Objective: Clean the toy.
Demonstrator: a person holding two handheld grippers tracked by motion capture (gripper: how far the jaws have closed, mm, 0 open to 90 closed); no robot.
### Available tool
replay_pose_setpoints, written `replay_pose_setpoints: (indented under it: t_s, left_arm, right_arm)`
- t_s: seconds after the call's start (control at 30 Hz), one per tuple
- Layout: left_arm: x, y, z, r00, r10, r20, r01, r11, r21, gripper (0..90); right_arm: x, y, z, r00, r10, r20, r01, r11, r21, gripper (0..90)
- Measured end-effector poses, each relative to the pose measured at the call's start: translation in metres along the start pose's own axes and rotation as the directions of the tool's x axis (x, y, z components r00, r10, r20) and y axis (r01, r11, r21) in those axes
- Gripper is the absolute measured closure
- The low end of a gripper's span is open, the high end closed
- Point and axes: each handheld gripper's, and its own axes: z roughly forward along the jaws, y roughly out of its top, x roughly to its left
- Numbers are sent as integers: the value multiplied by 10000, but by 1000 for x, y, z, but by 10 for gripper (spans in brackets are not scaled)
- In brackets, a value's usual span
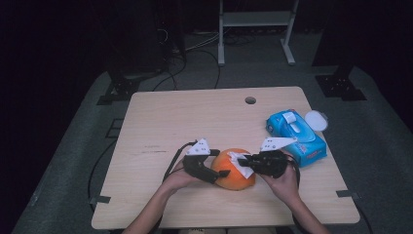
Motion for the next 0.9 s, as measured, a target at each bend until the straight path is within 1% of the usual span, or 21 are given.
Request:
replay_pose_setpoints:
  t_s: [0.07, 0.1, 0.13, 0.2, 0.23, 0.27, 0.33, 0.4, 0.67, 0.73, 0.77, 0.83, 0.9]
  left_arm:
    - [0, -1, 0, 9999, 100, 11, -100, 9999, 59, 177]
    - [0, -3, 0, 9999, 154, 12, -154, 9998, 117, 206]
    - [-1, -4, 0, 9999, 133, 19, -133, 9998, 128, 225]
    - [0, -6, 0, 9999, 144, -24, -143, 9997, 199, 252]
    - [0, -7, 0, 9998, 214, -47, -213, 9995, 236, 264]
    - [1, -9, 0, 9998, 211, -33, -210, 9994, 282, 273]
    - [1, -11, 0, 9999, 104, 10, -104, 9996, 275, 278]
    - [2, -12, -1, 9999, 137, 50, -139, 9993, 351, 283]
    - [4, -16, -3, 9998, 140, 174, -147, 9990, 425, 285]
    - [3, -13, -4, 9995, 186, 238, -196, 9989, 428, 279]
    - [2, -11, -4, 9994, 233, 259, -243, 9989, 389, 257]
    - [1, -5, -6, 9995, 250, 216, -255, 9994, 233, 195]
    - [-2, -3, -5, 9992, 350, 167, -350, 9994, 26, 194]
  right_arm:
    - [5, 3, 2, 9998, -215, 25, 215, 9997, 77, 796]
    - [6, 3, 3, 9994, -350, 72, 349, 9993, 127, 796]
    - [8, 4, 4, 9992, -384, 86, 383, 9992, 114, 796]
    - [7, 4, 4, 9993, -359, 79, 358, 9993, 92, 796]
    - [6, 3, 3, 9994, -341, 107, 340, 9994, 103, 796]
    - [4, 3, 2, 9997, -243, 88, 242, 9997, 50, 797]
    - [2, 1, 1, 9998, -139, 109, 139, 9999, 11, 797]
    - [-1, -1, -1, 9999, -15, 116, 15, 10000, -11, 798]
    - [-14, -9, -10, 9984, 486, 281, -485, 9988, -24, 797]
    - [-15, -11, -10, 9983, 504, 279, -503, 9987, -20, 797]
    - [-14, -11, -10, 9984, 483, 302, -483, 9988, 9, 797]
    - [-11, -10, -10, 9986, 360, 396, -362, 9993, 43, 797]
    - [-7, -8, -9, 9990, 265, 365, -264, 9996, -34, 797]
